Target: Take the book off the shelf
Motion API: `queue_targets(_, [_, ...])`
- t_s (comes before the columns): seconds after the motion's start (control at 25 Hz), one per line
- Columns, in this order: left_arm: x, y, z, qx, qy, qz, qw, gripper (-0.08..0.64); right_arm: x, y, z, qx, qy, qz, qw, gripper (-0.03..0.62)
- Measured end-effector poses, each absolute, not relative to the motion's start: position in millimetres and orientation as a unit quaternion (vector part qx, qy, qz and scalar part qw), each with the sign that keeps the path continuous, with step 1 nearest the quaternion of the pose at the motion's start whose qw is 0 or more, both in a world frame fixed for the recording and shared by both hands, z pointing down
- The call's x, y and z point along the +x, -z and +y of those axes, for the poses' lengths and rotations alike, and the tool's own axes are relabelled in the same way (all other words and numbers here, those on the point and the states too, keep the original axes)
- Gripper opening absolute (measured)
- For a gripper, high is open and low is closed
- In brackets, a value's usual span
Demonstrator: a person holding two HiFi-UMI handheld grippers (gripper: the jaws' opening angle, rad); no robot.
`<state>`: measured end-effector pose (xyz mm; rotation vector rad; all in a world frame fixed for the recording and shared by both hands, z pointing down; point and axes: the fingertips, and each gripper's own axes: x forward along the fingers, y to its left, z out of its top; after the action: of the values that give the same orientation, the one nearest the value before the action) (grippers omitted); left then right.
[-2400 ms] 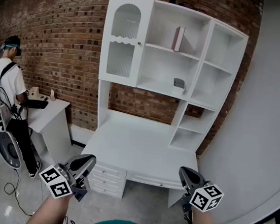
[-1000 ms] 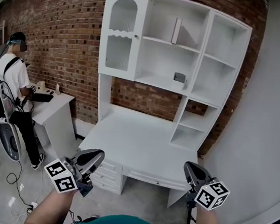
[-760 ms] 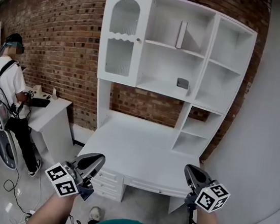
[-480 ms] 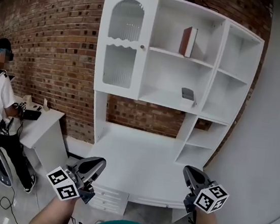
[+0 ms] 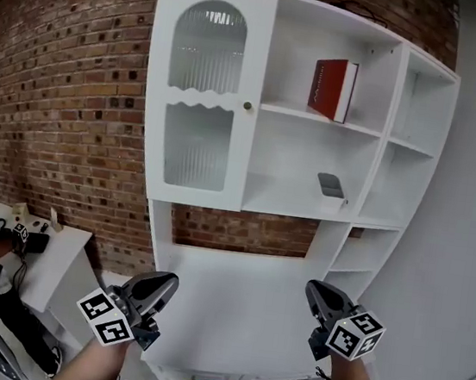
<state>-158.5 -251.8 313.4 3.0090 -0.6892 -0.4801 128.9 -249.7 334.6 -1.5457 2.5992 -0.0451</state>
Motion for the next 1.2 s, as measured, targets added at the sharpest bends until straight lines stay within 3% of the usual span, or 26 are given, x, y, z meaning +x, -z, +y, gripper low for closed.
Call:
queue_targets(0.28, [-156.4, -303.5, -313.2, 0.967, 0.151, -0.207, 0.009, 0.015, 130.0, -328.3, -303.1, -0.523, 0.017, 0.850, 0.057, 0.025])
queue_targets(0.68, [-89.8, -279.8, -363.4, 0.955, 0.165, -0.245, -0.009, 0.015, 187.2, -277.2, -365.2, -0.492, 0.008, 0.868, 0.062, 0.026])
queue_targets(0.96, [-51.0, -235.8, -383.5, 0.941, 0.203, -0.271, -0.019, 0.015, 225.9, -198.4, -394.7, -0.485, -0.051, 0.870, 0.070, 0.118])
queue_targets(1.2, [-43.9, -192.1, -386.1, 0.950, 0.174, -0.253, -0.056, 0.015, 221.8, -120.5, -400.3, -0.511, -0.101, 0.850, 0.075, 0.189])
